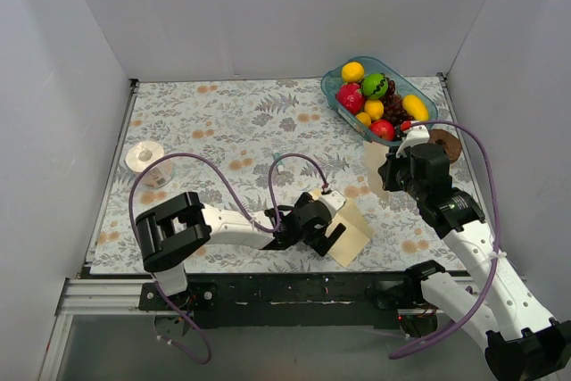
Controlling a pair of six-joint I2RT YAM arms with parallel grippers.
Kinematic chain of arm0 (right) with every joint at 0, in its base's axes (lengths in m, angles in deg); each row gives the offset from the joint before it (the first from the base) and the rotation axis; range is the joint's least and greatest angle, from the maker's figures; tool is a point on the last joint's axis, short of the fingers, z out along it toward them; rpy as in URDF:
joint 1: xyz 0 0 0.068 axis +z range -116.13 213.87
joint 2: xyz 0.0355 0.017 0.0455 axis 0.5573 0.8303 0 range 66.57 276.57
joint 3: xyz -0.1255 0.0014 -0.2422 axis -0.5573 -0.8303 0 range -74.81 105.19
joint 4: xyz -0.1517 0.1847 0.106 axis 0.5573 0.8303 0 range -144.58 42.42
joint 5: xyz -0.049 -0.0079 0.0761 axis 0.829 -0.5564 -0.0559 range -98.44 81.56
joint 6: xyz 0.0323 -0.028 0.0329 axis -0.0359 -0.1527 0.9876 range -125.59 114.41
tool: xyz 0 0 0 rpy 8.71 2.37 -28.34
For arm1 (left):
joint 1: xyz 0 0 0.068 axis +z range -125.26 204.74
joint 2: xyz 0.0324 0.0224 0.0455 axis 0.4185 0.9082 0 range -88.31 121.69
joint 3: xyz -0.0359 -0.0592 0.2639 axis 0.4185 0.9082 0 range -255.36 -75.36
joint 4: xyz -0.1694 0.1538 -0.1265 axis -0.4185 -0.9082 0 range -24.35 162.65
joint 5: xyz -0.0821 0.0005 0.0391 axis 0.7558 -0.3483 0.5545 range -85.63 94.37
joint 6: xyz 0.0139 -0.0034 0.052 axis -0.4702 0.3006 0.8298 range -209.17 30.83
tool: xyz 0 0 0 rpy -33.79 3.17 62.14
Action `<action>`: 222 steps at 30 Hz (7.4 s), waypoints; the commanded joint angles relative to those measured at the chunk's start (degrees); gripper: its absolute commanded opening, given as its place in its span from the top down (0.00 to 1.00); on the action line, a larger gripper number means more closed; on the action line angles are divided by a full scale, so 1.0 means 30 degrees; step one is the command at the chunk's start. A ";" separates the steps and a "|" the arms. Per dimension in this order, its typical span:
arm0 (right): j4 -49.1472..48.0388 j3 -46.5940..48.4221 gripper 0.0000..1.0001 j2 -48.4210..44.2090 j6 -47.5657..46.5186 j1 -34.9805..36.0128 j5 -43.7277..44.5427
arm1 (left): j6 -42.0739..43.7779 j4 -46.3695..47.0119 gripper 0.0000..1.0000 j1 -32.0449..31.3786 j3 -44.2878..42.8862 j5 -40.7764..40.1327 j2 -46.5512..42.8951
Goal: Place the letter into the envelope and seal it
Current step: Adjust the envelope at the center of the board, then place the 1/2-folded letter in the envelope.
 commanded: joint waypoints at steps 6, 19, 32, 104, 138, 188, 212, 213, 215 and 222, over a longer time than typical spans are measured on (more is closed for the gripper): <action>-0.0288 0.0691 0.99 0.0010 -0.0071 -0.0046 0.0095 | 0.6466 -0.3028 0.02 0.0451 0.0368 0.4605 0.1357; -0.0142 0.0984 0.99 -0.0049 -0.0188 -0.0046 0.0008 | 1.3652 -0.0953 0.02 0.2089 0.2446 0.3402 -0.1451; -0.0141 0.1014 0.99 -0.0282 0.0163 -0.0046 -0.0344 | 1.2869 -0.0569 0.02 0.5256 0.2918 0.3286 -0.6017; -0.5797 -0.8042 0.99 -0.0956 1.4637 0.0482 -0.9924 | -0.6063 0.3005 0.16 0.7835 0.6227 0.9000 -0.4911; -0.6587 -0.8772 0.99 -0.0898 1.3728 0.0130 -0.0990 | -0.6034 0.2859 0.17 0.7835 0.5495 0.8970 -0.4384; -0.9603 -0.8567 0.99 0.2617 0.9715 0.0101 -0.3800 | -0.6004 0.3503 0.22 0.7835 0.4909 1.0347 -0.2977; -1.0044 -0.8040 0.99 0.5194 0.8308 0.0100 -0.6613 | -0.6004 0.3591 0.24 0.7835 0.4967 1.0699 -0.2801; -1.0073 -0.8010 0.99 0.5311 0.8308 0.0101 -0.6730 | -0.6004 0.3591 0.24 0.7835 0.4996 1.0728 -0.2801; -1.0073 -0.7923 0.99 0.5634 0.8279 0.0101 -0.6877 | -0.5975 0.3591 0.24 0.7835 0.4968 1.0699 -0.2802; -1.0337 -0.7746 0.99 0.6396 0.8279 0.0101 -0.7609 | -0.5946 0.3591 0.24 0.7835 0.4997 1.0787 -0.2831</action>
